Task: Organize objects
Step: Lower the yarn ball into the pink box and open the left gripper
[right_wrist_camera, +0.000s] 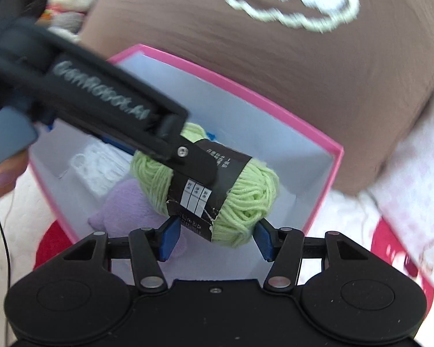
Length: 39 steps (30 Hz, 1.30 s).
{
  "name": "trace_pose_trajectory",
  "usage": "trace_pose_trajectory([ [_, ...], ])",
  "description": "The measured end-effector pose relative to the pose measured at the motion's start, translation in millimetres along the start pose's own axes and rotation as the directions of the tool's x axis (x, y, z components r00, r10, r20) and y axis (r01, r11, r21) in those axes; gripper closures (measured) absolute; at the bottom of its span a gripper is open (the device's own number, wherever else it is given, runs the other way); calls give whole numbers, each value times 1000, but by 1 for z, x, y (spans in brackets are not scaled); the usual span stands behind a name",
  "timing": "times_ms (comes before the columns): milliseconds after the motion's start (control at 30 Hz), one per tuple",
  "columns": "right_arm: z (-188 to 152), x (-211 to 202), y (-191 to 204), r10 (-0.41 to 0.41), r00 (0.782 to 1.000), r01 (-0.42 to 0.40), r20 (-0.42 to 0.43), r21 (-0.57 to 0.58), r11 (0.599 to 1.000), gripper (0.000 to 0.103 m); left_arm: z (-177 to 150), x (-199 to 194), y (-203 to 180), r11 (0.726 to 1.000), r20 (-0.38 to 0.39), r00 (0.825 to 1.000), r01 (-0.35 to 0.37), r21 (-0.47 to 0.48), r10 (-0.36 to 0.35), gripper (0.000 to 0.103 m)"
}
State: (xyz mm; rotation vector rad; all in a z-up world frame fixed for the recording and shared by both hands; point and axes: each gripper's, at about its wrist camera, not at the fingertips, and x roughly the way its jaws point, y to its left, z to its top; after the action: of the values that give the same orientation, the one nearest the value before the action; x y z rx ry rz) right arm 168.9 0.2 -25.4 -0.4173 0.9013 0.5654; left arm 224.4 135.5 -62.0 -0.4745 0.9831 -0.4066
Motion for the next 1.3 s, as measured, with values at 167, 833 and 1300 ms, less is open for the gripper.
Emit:
trace_pose_trajectory([
  [167, -1, 4, 3, -22, 1000, 21, -5, -13, 1000, 45, -3, 10, 5, 1000, 5, 1000, -16, 6, 16, 37],
  [833, -25, -18, -18, 40, 997, -44, 67, 57, 997, 53, -7, 28, 6, 1000, -24, 1000, 5, 16, -5, 61],
  [1300, -27, -23, -14, 99, 992, -104, 73, 73, 992, 50, -14, 37, 1, 999, -38, 999, -8, 34, 9, 58],
])
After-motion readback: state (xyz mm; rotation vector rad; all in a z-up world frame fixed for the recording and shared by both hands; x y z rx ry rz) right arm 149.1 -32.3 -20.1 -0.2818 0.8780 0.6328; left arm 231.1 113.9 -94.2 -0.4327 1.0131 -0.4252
